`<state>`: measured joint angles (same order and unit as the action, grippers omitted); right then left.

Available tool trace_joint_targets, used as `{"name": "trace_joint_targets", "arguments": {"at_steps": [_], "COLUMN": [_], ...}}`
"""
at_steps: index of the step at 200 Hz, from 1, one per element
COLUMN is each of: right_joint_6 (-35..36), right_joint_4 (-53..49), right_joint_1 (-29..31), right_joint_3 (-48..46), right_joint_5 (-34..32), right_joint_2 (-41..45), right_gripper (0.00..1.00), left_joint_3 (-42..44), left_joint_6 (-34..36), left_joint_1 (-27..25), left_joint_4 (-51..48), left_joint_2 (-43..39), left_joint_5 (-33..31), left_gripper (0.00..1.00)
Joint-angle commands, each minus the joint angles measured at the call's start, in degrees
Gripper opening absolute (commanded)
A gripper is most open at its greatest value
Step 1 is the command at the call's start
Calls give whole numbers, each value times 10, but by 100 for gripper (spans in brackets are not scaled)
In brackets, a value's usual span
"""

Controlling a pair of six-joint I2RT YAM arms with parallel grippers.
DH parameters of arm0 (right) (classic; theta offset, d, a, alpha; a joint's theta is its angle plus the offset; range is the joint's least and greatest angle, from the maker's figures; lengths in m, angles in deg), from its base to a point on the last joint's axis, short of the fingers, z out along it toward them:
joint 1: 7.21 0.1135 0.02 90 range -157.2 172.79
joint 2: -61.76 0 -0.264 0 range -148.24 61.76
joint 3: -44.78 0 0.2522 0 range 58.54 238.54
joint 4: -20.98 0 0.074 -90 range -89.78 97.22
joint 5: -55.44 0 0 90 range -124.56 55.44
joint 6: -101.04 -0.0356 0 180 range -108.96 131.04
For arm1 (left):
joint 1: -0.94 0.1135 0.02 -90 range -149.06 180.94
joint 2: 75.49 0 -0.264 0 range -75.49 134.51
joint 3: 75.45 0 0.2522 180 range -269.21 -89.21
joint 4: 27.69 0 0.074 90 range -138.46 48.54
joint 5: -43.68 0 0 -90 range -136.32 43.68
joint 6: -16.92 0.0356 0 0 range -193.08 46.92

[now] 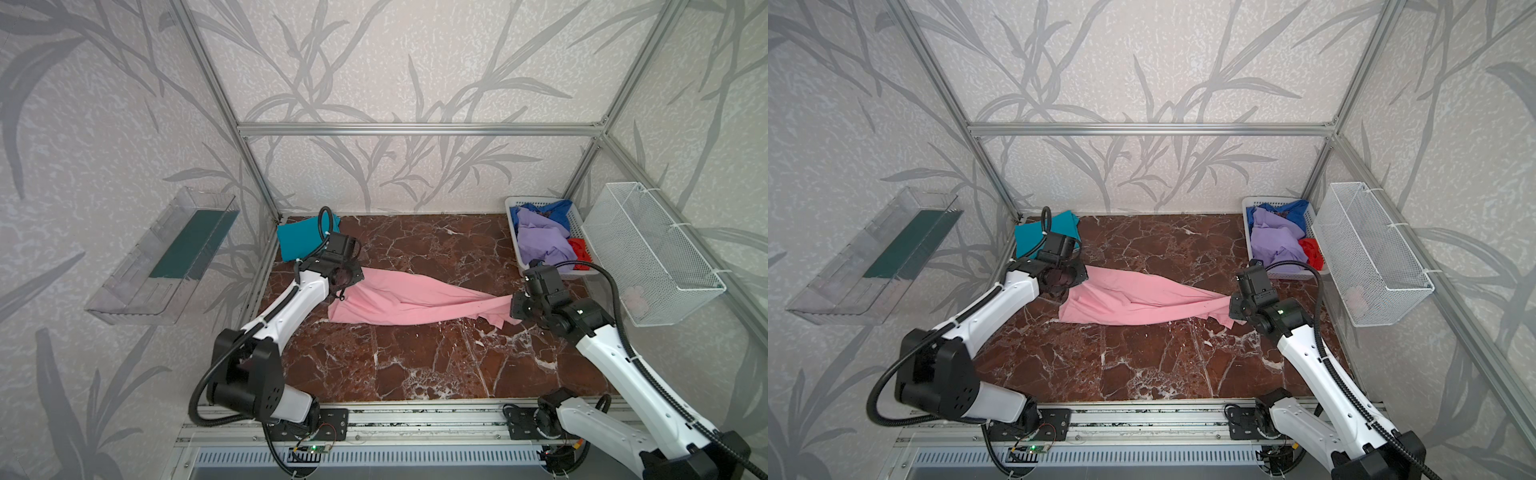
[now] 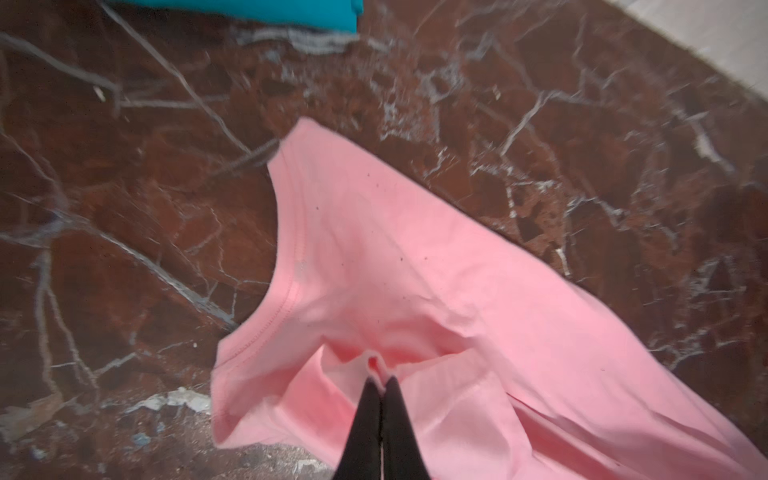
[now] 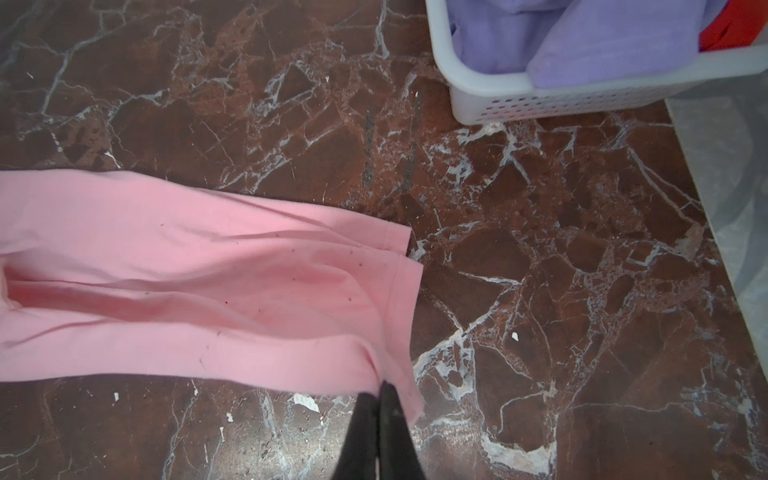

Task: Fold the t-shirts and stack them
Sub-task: 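Lift the pink shirt high with both grippers, stretching it between them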

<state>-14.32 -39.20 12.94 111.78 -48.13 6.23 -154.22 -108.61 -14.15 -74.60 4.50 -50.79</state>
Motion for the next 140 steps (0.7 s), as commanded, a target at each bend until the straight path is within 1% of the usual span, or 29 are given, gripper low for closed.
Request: {"name": "trace_joint_targets", "arguments": {"at_steps": [1, 30, 57, 76, 96, 111, 132, 140], "right_joint_6": [11, 28, 57, 83, 110, 125, 124, 122], "right_joint_4": [-26, -40, -41, -37, -27, -16, 9, 18], "right_joint_1": [8, 19, 41, 74, 125, 150, 155, 156], "right_joint_3": [48, 129, 246, 333, 422, 475, 521, 536], "right_joint_5": [-23, -35, -37, -30, -28, 1, 72, 89], "right_joint_2": [23, 34, 22, 4, -15, -25, -28, -28], "right_gripper": [0, 0, 0, 0, 0, 0, 0, 0], "left_joint_3": [-35, -141, -295, -394, -490, -546, -587, -599], "left_joint_6": [15, 40, 74, 92, 106, 114, 122, 128], "left_joint_1": [2, 2, 1, 1, 1, 1, 1, 2], "left_joint_4": [-55, -115, -150, -149, -149, -144, -121, -111], "left_joint_2": [-72, -133, -157, -168, -167, -166, -174, -177], "left_joint_5": [-53, -93, -100, -96, -85, -74, -60, -59], "left_gripper": [0, 0, 0, 0, 0, 0, 0, 0]}}
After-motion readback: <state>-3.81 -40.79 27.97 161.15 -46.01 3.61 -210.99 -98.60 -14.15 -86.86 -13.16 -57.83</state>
